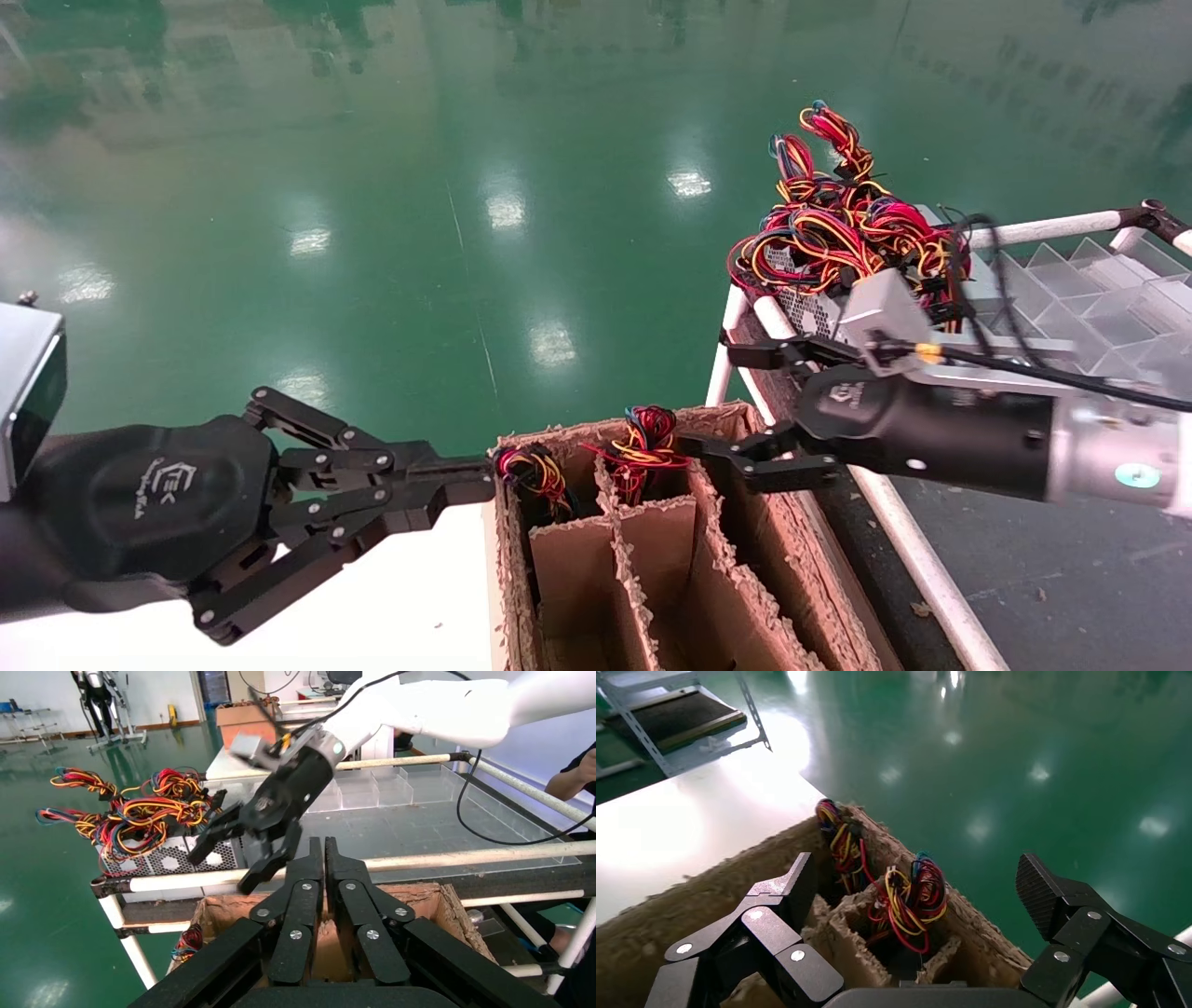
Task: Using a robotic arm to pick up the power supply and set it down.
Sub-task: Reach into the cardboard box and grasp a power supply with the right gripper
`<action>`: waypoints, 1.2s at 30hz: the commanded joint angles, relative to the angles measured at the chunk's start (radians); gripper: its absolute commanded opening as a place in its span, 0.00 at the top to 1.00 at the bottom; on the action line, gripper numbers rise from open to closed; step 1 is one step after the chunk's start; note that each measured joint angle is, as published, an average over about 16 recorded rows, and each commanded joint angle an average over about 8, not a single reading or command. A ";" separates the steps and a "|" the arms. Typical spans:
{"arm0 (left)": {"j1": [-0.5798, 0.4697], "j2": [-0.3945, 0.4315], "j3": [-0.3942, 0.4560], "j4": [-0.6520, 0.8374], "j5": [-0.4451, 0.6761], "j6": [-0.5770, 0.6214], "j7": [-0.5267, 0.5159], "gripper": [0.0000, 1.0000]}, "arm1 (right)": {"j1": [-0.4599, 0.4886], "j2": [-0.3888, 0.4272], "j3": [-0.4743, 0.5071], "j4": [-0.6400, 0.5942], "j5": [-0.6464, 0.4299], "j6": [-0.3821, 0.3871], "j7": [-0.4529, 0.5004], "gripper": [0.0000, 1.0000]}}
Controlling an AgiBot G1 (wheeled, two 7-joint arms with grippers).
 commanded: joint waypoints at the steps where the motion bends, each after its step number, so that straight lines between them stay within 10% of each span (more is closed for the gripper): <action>1: 0.000 0.000 0.000 0.000 0.000 0.000 0.000 0.00 | 0.020 -0.033 -0.018 -0.049 -0.028 0.010 -0.004 0.83; 3: 0.000 0.000 0.000 0.000 0.000 0.000 0.000 0.00 | 0.033 -0.059 -0.029 -0.102 -0.039 0.004 -0.016 1.00; 36: 0.000 0.000 0.001 0.000 -0.001 0.000 0.001 0.00 | 0.141 -0.260 -0.066 -0.558 -0.084 -0.035 -0.295 1.00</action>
